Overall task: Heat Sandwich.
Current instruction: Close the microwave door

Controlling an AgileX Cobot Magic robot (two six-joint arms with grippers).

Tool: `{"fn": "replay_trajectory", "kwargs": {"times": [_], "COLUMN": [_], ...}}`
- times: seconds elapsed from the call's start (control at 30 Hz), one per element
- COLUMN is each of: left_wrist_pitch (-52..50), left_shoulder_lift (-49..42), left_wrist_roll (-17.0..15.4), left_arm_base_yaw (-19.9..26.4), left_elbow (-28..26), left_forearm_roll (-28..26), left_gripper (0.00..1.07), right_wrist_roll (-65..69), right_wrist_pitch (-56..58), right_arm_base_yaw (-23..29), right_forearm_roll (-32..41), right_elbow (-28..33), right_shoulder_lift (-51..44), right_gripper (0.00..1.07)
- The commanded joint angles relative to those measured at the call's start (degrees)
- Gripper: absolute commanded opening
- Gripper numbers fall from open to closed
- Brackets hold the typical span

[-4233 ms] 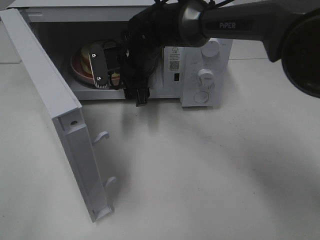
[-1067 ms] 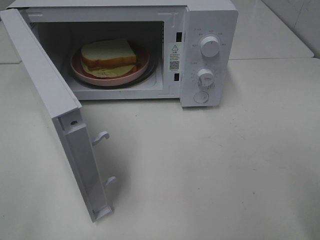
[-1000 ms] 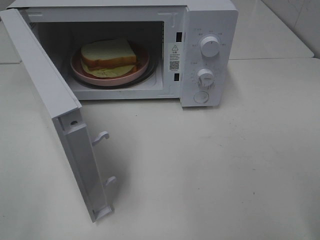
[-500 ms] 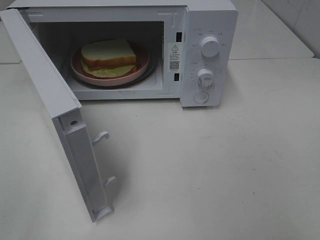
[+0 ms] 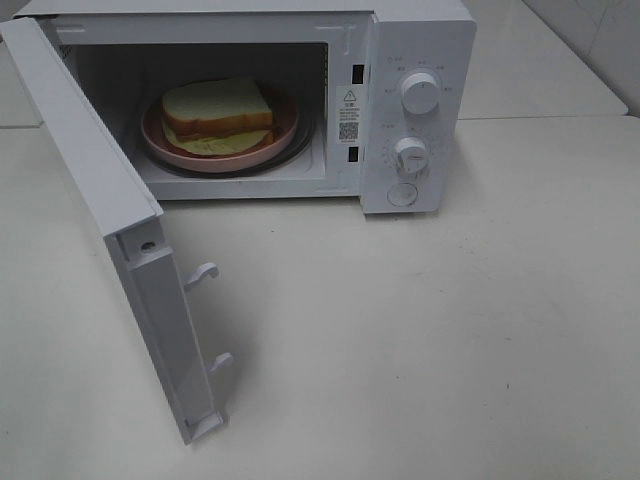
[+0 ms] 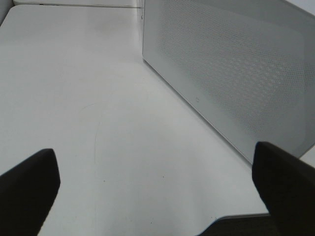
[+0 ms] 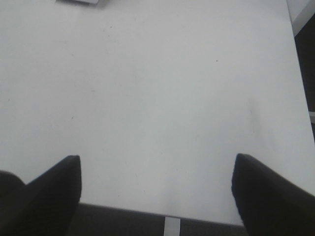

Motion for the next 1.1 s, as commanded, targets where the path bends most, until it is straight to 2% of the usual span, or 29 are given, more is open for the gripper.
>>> {"fn": "replay_trajectory", "kwargs": {"times": [0.03,0.23,0.4,1.1], "left_wrist_pitch": [-0.34,-0.34,-0.34,-0.34], "left_shoulder_lift": [-1.32,-1.32,-1.32,-0.97], "left_wrist_roll": [0.11,0.11,0.11,0.11], "left_arm_base_yaw": [0.11,0.11,0.11,0.11], "left_elbow": [0.0,0.0,0.0,0.0], "left_forearm_roll": [-0.11,-0.11,-0.11,-0.17], "left_gripper": [1.0,1.0,1.0,1.0], "right_wrist_roll": [1.15,0.63,0.63,0.63], "right_wrist_pitch": [-2.86,-7.33,-7.33,-7.33], "right_arm_base_yaw": [-2.69,-8.19,-11.17,-11.57], "right_forearm_roll": [0.46,4.64,4.64,4.64], "right_elbow": [0.46,2.35,2.35,2.35], "right_shoulder_lift": [-2.81,-6.88,-10.31,-10.2], "right_gripper": [0.77,0.77,0.77,0.76]}}
